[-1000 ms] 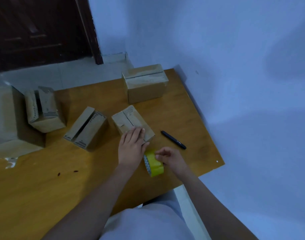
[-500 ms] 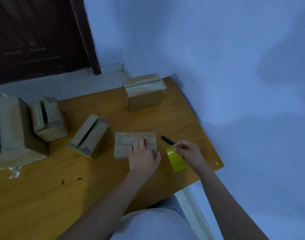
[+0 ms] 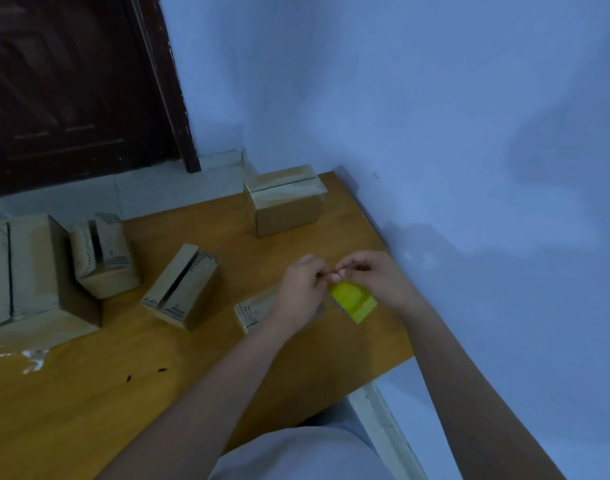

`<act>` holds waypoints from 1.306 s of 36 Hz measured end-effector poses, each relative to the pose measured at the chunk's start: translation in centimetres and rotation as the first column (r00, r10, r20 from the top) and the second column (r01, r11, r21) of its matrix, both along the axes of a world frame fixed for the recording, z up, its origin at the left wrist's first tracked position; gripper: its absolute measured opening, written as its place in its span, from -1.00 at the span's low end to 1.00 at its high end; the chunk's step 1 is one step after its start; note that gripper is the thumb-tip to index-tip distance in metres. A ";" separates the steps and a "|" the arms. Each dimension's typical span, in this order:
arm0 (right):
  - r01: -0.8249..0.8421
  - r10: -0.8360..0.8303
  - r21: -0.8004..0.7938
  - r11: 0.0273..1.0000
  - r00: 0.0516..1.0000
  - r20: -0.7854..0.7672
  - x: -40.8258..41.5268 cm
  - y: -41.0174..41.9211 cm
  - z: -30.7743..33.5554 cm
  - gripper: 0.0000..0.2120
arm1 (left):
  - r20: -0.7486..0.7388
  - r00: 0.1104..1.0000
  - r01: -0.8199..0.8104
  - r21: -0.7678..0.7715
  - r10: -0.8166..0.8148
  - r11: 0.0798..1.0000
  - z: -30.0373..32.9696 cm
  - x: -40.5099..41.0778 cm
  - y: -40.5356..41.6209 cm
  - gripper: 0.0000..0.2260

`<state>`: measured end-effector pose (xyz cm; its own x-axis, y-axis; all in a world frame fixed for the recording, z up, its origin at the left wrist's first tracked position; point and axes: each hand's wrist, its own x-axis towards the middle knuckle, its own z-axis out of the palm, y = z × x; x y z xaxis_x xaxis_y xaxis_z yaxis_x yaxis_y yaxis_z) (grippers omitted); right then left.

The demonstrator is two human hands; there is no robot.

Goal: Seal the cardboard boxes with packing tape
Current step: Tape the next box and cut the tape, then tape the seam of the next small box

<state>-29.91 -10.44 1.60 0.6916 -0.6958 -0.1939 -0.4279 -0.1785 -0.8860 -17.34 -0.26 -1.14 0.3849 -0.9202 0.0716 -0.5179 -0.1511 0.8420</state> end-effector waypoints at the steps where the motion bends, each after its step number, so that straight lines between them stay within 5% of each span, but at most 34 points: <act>1: 0.004 -0.004 -0.003 1.000 1.000 0.025 0.0 0.1 0.2 -0.75 | 0.005 0.999 -0.037 -0.008 0.038 0.999 0.1 0.1 -0.1 -0.71; 7: 0.037 -0.062 0.147 0.988 0.983 0.170 -0.7 1.5 2.2 -0.77 | -0.233 0.948 -0.192 0.126 0.217 0.973 1.2 1.0 -0.1 -0.74; 12: -0.061 -0.009 0.236 0.970 0.958 0.287 -1.8 1.8 3.2 -0.79 | -0.745 0.572 -0.127 0.334 0.344 0.934 2.1 2.0 -0.5 -0.79; 14: -0.090 0.015 0.246 0.965 0.956 0.292 -1.8 2.0 3.2 -0.79 | -0.773 0.549 -0.059 0.342 0.316 0.938 2.3 2.3 -0.5 -0.79; 19: -0.071 0.023 0.239 0.968 0.980 0.197 -2.1 2.3 3.1 -0.83 | -0.605 0.747 -0.138 0.264 0.275 0.955 2.0 4.2 -1.9 -0.78; 22: -0.018 0.022 0.027 0.999 0.989 -0.144 -3.1 1.8 1.9 -0.52 | -0.515 0.777 -0.286 0.224 0.362 0.932 1.5 6.4 -2.7 -0.77; 25: -0.014 -0.035 -0.123 0.992 0.921 -0.388 -4.4 2.1 0.1 -0.54 | -0.356 0.886 -0.216 0.251 0.298 0.944 0.3 7.0 -2.8 -0.74; 36: 0.095 -0.101 -0.036 0.995 0.910 -0.401 -4.1 5.8 -3.6 -0.58 | 0.001 0.986 -0.152 0.384 0.164 0.911 -3.5 5.6 -3.2 -0.74; 47: 0.124 -0.124 -0.028 0.992 0.903 -0.412 -3.3 5.9 -5.4 -0.59 | 0.004 0.974 -0.219 0.288 0.227 0.932 -6.5 5.3 -3.2 -0.71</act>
